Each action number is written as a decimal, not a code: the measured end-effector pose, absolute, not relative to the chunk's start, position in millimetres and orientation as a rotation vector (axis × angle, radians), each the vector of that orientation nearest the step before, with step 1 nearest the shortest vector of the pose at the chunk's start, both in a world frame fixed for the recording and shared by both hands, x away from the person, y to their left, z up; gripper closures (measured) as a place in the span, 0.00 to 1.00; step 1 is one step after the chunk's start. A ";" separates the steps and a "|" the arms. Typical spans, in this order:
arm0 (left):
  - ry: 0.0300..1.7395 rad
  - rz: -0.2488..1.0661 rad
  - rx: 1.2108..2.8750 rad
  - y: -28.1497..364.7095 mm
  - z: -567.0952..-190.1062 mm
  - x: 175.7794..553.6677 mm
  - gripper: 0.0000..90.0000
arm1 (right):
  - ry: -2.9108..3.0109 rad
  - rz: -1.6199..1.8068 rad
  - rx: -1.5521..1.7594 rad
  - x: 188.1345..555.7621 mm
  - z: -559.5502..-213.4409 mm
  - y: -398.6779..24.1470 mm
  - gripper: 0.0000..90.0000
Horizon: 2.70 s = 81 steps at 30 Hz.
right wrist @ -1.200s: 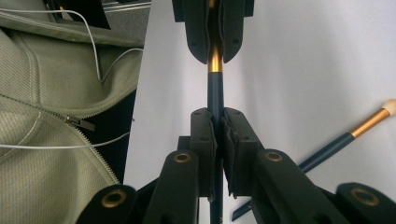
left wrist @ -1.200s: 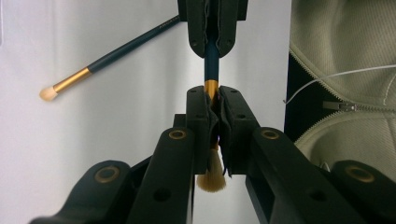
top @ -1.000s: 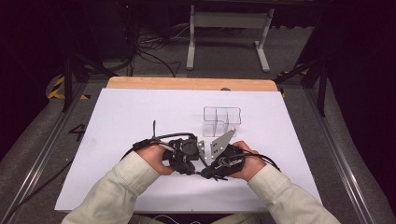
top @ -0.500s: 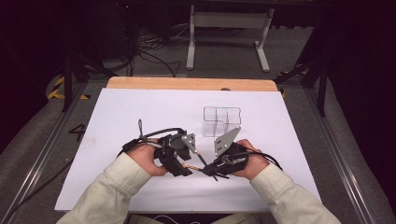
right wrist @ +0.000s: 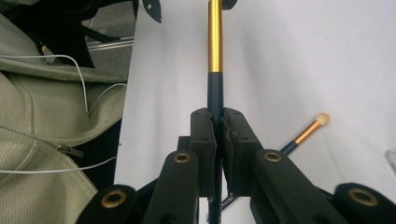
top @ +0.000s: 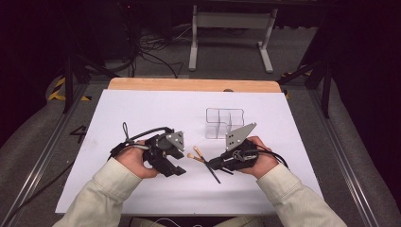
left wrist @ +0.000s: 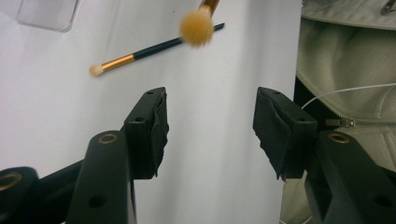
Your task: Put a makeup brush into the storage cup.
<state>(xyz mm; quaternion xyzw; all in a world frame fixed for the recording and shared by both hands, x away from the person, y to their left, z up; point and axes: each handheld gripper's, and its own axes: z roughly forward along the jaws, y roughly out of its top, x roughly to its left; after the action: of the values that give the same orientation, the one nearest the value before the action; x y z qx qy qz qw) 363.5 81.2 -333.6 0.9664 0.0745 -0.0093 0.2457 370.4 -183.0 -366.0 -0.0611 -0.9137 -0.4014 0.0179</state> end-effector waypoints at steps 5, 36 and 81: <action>0.238 -0.022 2.620 90.7 -337.1 365.1 0.50 | -2.837 -1.308 -0.224 370.7 -359.2 -188.0 0.93; 0.352 -0.024 2.437 128.8 -361.6 368.0 0.24 | -2.747 -1.802 -0.522 388.3 -336.0 -207.7 0.93; 0.504 0.106 2.203 155.7 -390.6 367.3 0.05 | -2.575 -2.257 -0.893 435.4 -340.4 -218.8 0.93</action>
<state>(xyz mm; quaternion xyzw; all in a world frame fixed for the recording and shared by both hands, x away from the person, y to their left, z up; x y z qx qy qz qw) 367.3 155.7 -390.6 0.8811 0.2016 0.0426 0.4256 435.4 -218.8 -340.4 -0.2473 -0.7133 -0.6253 -0.1973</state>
